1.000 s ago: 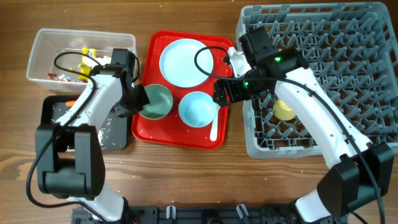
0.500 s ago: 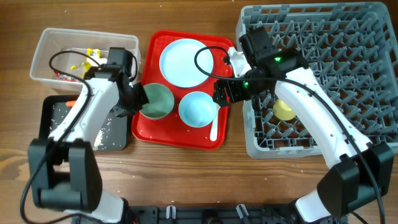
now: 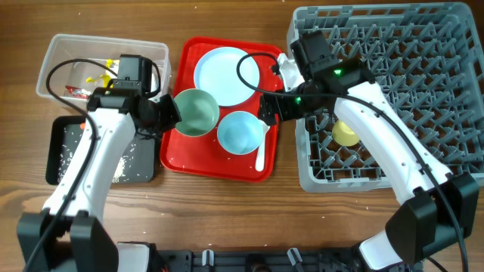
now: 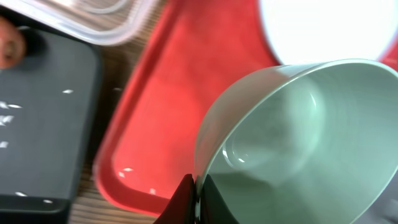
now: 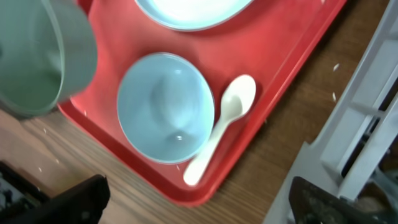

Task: Sort waste into correct bins and load items into the dishwasher rack
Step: 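Grasp the pale green bowl rim with the left gripper and lift, then close the right gripper on the green bowl held by the left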

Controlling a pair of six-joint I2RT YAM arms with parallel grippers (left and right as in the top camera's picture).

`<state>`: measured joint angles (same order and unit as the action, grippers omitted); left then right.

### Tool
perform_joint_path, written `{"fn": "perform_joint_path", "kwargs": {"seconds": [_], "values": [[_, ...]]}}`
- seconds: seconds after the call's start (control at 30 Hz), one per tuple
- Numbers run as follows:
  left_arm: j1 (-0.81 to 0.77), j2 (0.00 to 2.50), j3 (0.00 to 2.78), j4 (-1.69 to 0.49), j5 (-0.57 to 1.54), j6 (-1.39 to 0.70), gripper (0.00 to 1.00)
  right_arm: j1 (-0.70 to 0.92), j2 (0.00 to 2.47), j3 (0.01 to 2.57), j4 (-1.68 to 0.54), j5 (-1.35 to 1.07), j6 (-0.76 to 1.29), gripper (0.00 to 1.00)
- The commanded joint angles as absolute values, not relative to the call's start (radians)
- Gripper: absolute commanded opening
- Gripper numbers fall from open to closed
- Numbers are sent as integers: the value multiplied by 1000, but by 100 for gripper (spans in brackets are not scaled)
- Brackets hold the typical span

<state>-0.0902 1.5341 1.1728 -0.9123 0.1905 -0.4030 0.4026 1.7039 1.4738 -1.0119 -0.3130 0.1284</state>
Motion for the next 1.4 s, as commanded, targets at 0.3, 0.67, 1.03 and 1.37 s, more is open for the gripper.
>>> {"fn": "perform_joint_path", "kwargs": {"seconds": [0.3,0.67,1.03,1.37], "values": [[-274,1486,1165,-863,268,-436,4,430,1706,1465,-953,-314,185,89],[-368,1486,1165,-830,197,-458,4,466,1706,1465,-935,-315,162,89],[-382,1486,1165,-809,197,-458,4,487,1706,1400,-864,-311,156,71],[-382,1485,1165,-807,212,-458,4,491,1721,1398,-822,-266,155,37]]}}
